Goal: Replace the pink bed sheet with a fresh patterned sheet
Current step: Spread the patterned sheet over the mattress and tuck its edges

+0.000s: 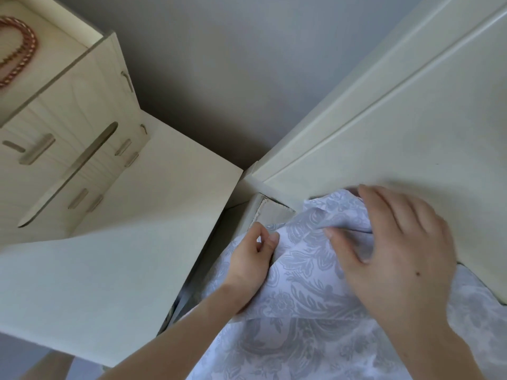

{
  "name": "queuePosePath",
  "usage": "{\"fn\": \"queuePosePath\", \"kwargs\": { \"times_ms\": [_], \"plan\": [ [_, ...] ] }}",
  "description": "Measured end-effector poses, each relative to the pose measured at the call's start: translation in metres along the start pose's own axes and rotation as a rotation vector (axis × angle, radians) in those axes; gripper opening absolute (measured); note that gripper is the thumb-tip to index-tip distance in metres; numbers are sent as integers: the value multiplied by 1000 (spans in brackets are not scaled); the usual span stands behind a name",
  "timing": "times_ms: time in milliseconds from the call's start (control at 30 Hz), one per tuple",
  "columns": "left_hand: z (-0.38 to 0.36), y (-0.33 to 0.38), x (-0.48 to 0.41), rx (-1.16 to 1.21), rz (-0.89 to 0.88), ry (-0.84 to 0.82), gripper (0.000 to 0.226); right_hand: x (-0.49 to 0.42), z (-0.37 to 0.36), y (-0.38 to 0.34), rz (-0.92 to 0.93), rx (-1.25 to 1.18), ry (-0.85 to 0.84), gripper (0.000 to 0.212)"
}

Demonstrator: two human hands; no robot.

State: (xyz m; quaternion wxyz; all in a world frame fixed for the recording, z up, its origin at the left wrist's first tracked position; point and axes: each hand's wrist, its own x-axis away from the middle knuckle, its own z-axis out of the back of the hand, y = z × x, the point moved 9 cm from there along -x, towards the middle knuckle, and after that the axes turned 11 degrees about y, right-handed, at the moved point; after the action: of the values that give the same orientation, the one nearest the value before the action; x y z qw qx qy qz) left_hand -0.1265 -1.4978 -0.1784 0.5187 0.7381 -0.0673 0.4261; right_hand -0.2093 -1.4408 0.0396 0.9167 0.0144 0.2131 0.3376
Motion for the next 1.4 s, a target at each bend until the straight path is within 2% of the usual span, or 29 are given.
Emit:
{"fn": "queuePosePath", "kwargs": {
  "times_ms": [67, 167, 233, 300, 400, 500, 600, 667, 733, 767, 800, 867, 933, 1000, 1067, 1100, 1167, 1200, 1233, 1300, 1367, 1400],
  "plan": [
    [2, -6, -4, 16, 43, 64, 33, 11, -20, 8, 4, -90, -54, 51],
    [4, -16, -9, 89, 152, 130, 34, 6, -56, 0, 74, -226, -153, 39],
    [5, -18, -11, 102, 197, 150, 33, -9, -67, 0, 24, -315, -138, 30],
    [4, -22, -12, 68, 235, 152, 30, -29, -66, -9, 67, -347, -107, 30],
    [1, -32, -11, 52, 298, 111, 29, -52, -73, -37, 241, -326, -113, 33],
    [-2, -34, -14, 33, 293, 69, 32, -47, -100, -67, 414, -149, -220, 19],
    [-1, -44, -16, 36, 398, 92, 36, -30, -121, -93, 595, -47, -333, 27],
    [-12, -52, -12, 92, 520, 23, 33, -12, -125, -105, 704, -132, -450, 22],
    [-20, -50, -5, 212, 644, -59, 33, 4, -128, -98, 640, -251, -670, 14],
    [-24, -47, -2, 224, 675, -112, 32, 14, -135, -87, 552, -247, -839, 15],
    [-28, -48, -1, 208, 710, -164, 30, 26, -144, -77, 509, -198, -1023, 27],
    [-29, -48, 1, 174, 780, -228, 27, 39, -164, -59, 509, 19, -1279, 45],
    [-27, -54, -1, 164, 808, -239, 25, 39, -177, -49, 465, 160, -1401, 50],
    [-21, -67, -11, 178, 799, -217, 27, 35, -186, -43, 410, 195, -1466, 56],
    [-9, -71, -18, 194, 737, -110, 27, 35, -184, -36, 374, 207, -1519, 61],
    [4, -68, -22, 157, 644, 2, 23, 34, -181, -35, 348, 205, -1532, 65],
    [36, -44, -23, 31, 306, 261, 21, 33, -178, -35, 304, 201, -1534, 69],
    [49, -20, -10, 17, 116, 341, 23, 33, -179, -33, 284, 206, -1525, 69],
    [54, 4, 7, 18, -72, 343, 26, 33, -180, -32, 267, 213, -1516, 68],
    [42, 35, 42, -116, -343, 183, 45, 30, -178, -34, 247, 220, -1509, 65],
    [20, 28, 61, -374, -453, 61, 76, 30, -177, -36, 221, 207, -1521, 70],
    [12, 17, 60, -455, -423, 20, 83, 29, -176, -35, 220, 213, -1519, 78]
  ]
}}
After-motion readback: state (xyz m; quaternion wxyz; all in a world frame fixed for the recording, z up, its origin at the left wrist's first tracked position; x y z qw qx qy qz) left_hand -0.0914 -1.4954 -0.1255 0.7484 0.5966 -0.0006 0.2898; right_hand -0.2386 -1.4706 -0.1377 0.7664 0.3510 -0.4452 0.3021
